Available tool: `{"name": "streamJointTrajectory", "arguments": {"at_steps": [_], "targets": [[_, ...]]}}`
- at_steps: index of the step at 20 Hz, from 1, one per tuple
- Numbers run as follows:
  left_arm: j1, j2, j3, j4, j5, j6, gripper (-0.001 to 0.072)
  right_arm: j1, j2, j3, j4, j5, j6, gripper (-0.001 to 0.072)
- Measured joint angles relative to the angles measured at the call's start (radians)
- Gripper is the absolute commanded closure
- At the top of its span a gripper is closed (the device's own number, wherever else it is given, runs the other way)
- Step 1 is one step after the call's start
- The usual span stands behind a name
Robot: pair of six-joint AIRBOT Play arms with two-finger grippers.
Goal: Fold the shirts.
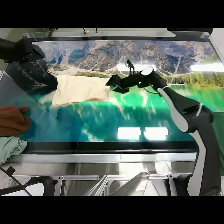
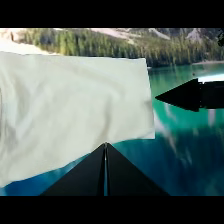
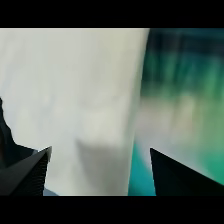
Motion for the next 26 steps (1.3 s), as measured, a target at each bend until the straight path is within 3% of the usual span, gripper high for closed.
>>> {"name": "streamJointTrajectory", "arguments": {"at_steps": [5,6,7,12,15,17,21,24,26], "targets": [[0.000,0.000,0.000,0.000,-0.003,0.018,0.0689,0.084,-0.064,-0.002,0.267,-0.084,-0.118,0.0014],[0.000,0.000,0.000,0.000,-0.006,0.019,0.0689,0.102,-0.070,-0.002,0.317,-0.105,-0.143,0.0202],[0.000,0.000,0.000,0.000,-0.007,0.022,0.0689,0.117,-0.073,-0.002,0.366,-0.122,-0.173,0.0674],[0.000,0.000,0.000,0.000,-0.038,0.025,0.0689,0.144,-0.064,0.025,0.615,-0.158,-0.334,0.0694],[0.000,0.000,0.000,0.000,-0.066,0.025,0.0689,0.087,0.029,0.045,0.581,-0.149,-0.354,0.0694],[0.000,0.000,0.000,0.000,-0.078,0.026,0.0689,0.005,0.143,0.050,0.407,-0.126,-0.257,0.0694],[-0.001,0.000,0.000,0.000,-0.090,0.044,0.0689,-0.243,0.444,0.055,-0.125,0.027,0.109,0.0693],[-0.001,0.000,0.000,0.000,-0.097,0.052,0.0689,-0.462,0.635,0.056,-0.446,0.196,0.337,0.0692],[-0.001,0.000,0.000,0.000,-0.100,0.055,0.0689,-0.609,0.725,0.056,-0.596,0.333,0.435,0.0692]]}}
